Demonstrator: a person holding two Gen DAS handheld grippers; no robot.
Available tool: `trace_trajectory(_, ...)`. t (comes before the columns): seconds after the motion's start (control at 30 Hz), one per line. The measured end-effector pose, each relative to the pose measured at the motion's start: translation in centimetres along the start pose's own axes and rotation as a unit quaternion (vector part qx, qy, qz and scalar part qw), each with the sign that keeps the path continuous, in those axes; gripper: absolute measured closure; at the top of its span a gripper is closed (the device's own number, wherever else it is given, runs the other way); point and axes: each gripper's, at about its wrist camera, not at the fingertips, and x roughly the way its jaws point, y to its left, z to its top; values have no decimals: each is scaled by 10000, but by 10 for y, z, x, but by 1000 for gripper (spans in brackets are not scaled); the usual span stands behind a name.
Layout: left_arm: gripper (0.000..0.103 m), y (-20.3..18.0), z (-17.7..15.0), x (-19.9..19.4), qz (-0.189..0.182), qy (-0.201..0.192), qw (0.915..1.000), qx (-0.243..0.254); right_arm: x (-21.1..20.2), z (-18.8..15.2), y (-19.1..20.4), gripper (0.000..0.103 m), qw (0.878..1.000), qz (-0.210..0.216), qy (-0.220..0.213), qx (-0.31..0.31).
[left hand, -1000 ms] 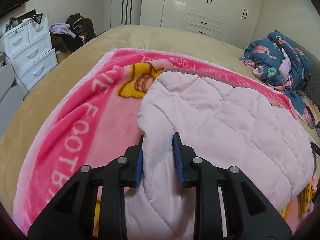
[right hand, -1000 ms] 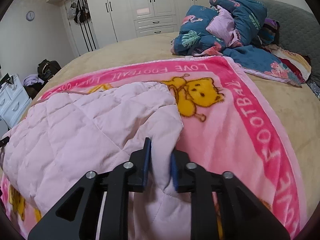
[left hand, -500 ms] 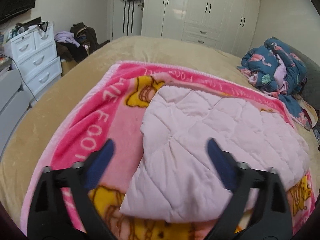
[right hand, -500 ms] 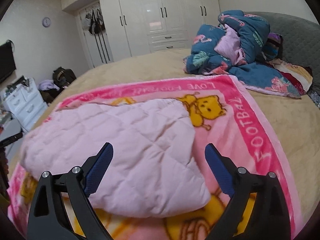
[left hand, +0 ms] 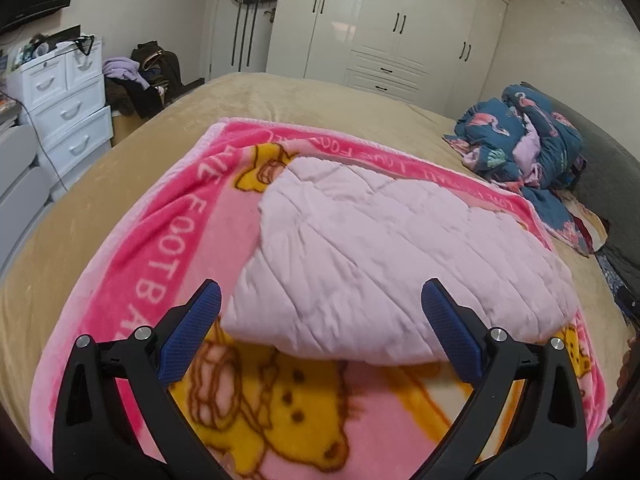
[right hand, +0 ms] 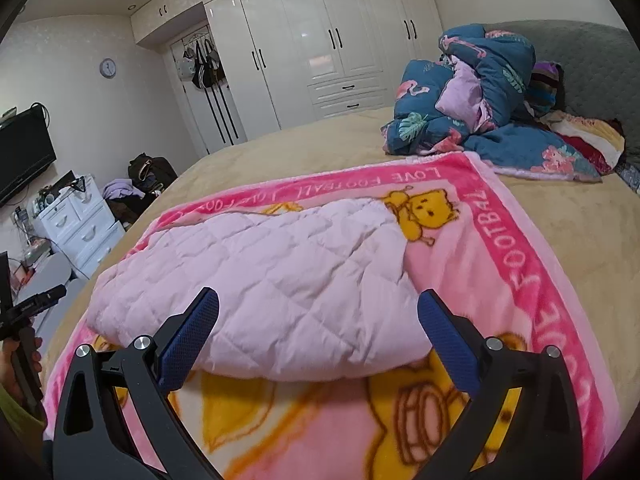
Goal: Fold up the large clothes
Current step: 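Open both tools and move them back along the folded jacket, then push both tools under the folded jacket edge and lift it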
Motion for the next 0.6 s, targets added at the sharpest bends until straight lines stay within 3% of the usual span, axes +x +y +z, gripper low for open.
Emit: trace_trajectory(0.6,9,-6,-48,0,127,355,9993,83,-5,-49,-13,4,9985,-259,202,438)
